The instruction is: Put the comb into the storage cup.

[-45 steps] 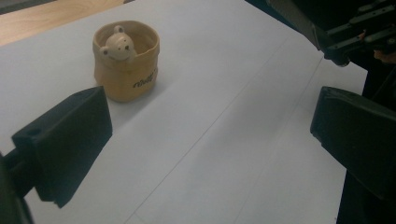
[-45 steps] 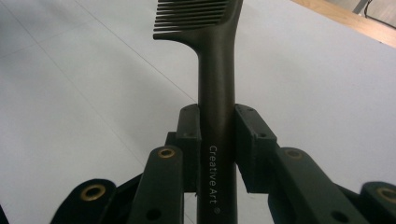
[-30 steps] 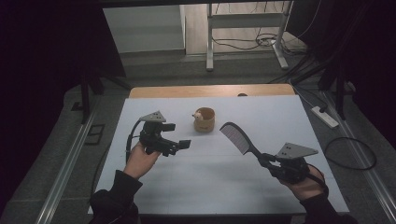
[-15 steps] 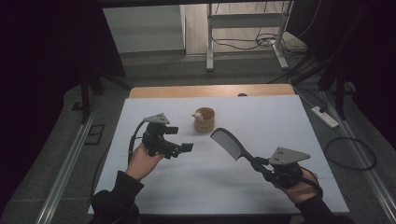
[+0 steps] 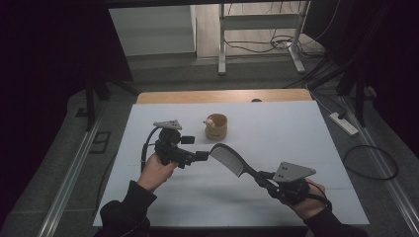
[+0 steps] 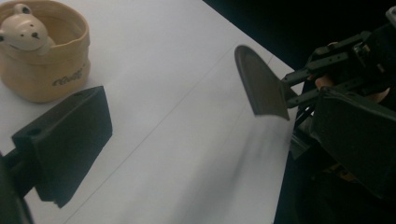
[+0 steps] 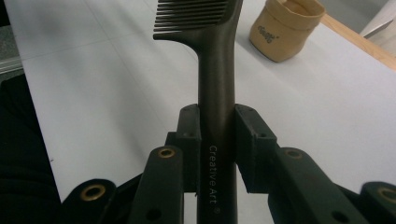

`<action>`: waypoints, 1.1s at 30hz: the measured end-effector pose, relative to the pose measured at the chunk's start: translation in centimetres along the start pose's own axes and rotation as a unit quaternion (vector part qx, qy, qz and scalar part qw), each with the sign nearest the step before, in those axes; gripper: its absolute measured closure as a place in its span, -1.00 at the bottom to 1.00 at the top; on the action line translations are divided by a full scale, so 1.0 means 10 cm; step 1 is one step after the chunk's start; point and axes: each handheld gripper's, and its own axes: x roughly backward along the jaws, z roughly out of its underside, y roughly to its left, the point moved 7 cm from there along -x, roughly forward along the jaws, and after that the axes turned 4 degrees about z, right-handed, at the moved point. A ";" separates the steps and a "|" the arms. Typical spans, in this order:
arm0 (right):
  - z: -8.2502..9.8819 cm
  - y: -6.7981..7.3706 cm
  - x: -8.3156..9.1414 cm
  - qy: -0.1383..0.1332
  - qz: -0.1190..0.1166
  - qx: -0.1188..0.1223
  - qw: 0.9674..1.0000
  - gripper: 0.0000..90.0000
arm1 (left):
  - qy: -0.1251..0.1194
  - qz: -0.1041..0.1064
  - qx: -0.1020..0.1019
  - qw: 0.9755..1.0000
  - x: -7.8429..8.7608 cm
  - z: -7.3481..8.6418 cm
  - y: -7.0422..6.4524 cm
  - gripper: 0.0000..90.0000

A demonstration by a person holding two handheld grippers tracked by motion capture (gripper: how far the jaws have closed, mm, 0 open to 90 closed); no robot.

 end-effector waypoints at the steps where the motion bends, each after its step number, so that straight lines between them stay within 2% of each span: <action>1: -0.01 0.02 -0.01 -0.001 -0.001 0.002 1.000 0.61 | -0.001 0.004 0.002 1.000 -0.01 0.00 -0.01 -1.00; 9: -0.05 0.11 -0.04 -0.009 -0.007 0.016 1.000 0.61 | -0.003 0.029 0.023 0.999 -0.09 -0.02 -0.04 -1.00; 18: -0.09 0.18 -0.06 -0.016 -0.011 0.026 0.999 0.61 | -0.001 0.062 0.033 0.998 -0.19 -0.05 -0.10 -1.00; 22: -0.10 0.20 -0.07 -0.017 -0.012 0.030 0.999 0.61 | 0.003 0.071 0.033 0.997 -0.23 -0.05 -0.12 -1.00; 26: -0.11 0.23 -0.08 -0.019 -0.014 0.034 0.999 0.61 | 0.003 0.085 0.042 0.995 -0.25 -0.06 -0.13 -1.00; 30: -0.12 0.23 -0.08 -0.021 -0.014 0.037 0.999 0.61 | 0.007 0.087 0.047 0.995 -0.25 -0.05 -0.13 -1.00; 31: -0.12 0.24 -0.08 -0.021 -0.013 0.038 0.999 0.61 | 0.008 0.087 0.048 0.995 -0.24 -0.05 -0.13 -0.98; 33: -0.12 0.24 -0.08 -0.021 -0.012 0.039 0.999 0.61 | 0.009 0.093 0.052 0.994 -0.23 -0.05 -0.14 -0.81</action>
